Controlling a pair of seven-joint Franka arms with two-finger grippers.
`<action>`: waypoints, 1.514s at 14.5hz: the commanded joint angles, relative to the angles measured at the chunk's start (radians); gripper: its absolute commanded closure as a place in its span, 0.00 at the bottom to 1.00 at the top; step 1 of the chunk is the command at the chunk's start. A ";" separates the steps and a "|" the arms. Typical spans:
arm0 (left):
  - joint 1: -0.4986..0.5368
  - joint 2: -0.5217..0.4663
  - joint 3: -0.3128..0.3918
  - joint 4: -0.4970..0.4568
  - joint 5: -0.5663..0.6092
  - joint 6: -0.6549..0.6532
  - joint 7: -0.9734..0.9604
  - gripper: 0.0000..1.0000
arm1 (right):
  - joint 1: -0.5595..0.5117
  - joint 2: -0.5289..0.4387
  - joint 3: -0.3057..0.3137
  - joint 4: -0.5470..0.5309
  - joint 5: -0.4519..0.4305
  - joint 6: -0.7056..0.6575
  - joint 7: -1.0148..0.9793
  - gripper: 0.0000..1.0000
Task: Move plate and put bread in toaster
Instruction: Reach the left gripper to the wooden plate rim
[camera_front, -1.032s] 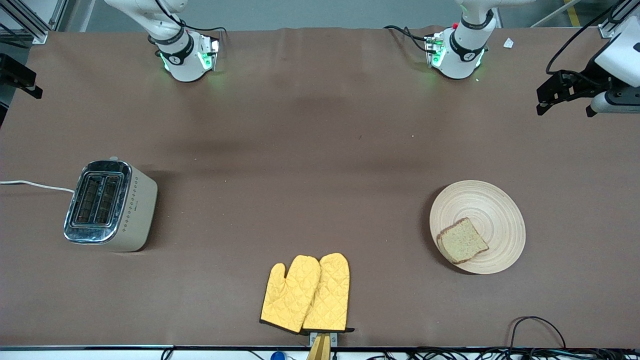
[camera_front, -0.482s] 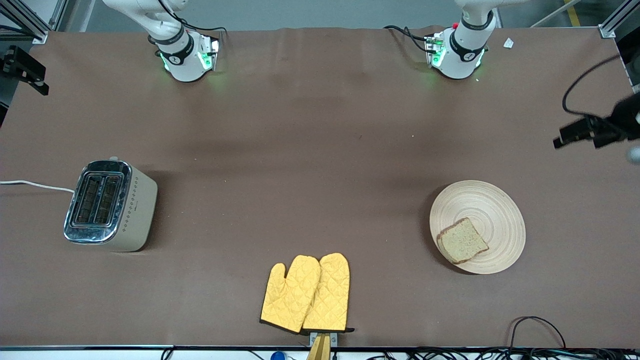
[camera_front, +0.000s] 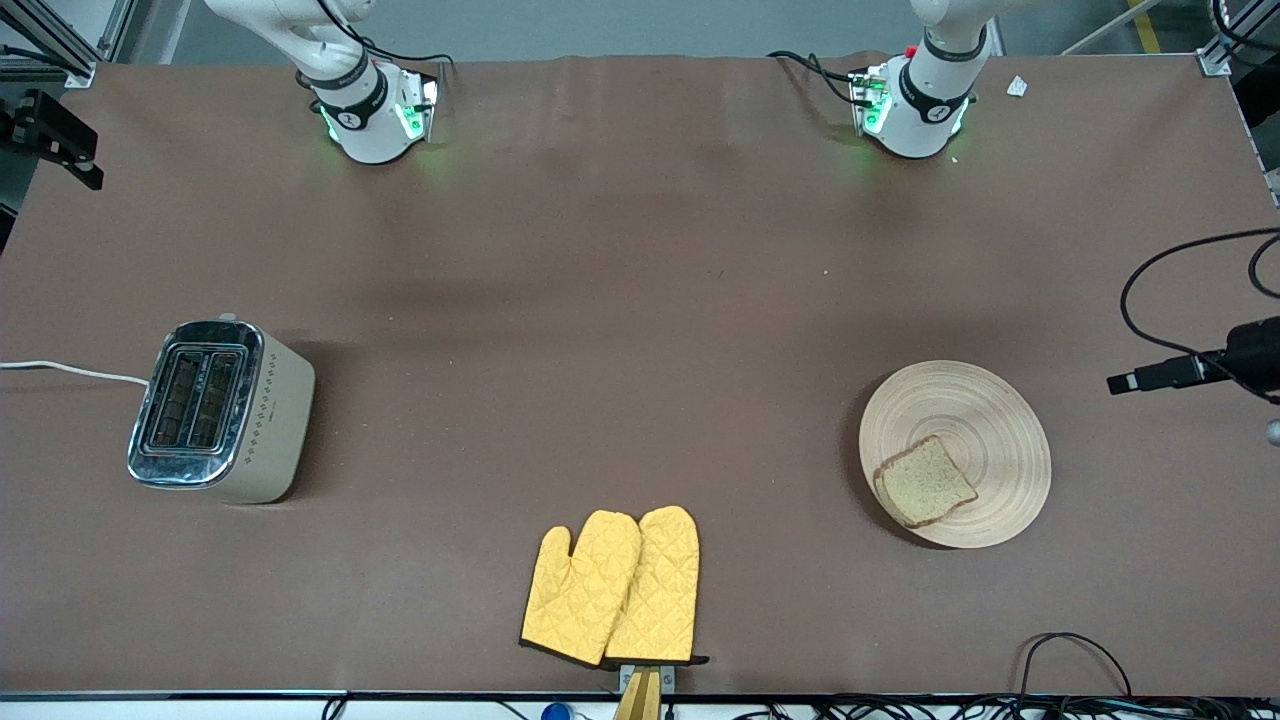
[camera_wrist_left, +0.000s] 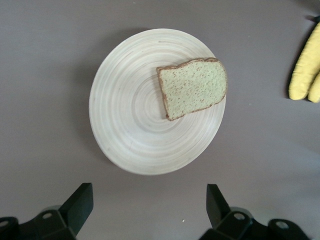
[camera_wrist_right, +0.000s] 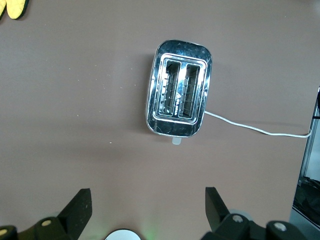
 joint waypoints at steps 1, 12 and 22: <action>0.068 0.140 -0.007 0.040 -0.113 0.060 0.200 0.05 | 0.007 -0.006 0.000 -0.002 -0.020 -0.006 0.017 0.00; 0.151 0.457 -0.007 0.074 -0.454 0.091 0.607 0.38 | 0.018 -0.006 0.002 0.000 -0.018 -0.022 0.020 0.00; 0.146 0.487 -0.009 0.072 -0.488 0.091 0.664 0.79 | 0.018 -0.006 0.002 0.001 -0.018 -0.022 0.020 0.00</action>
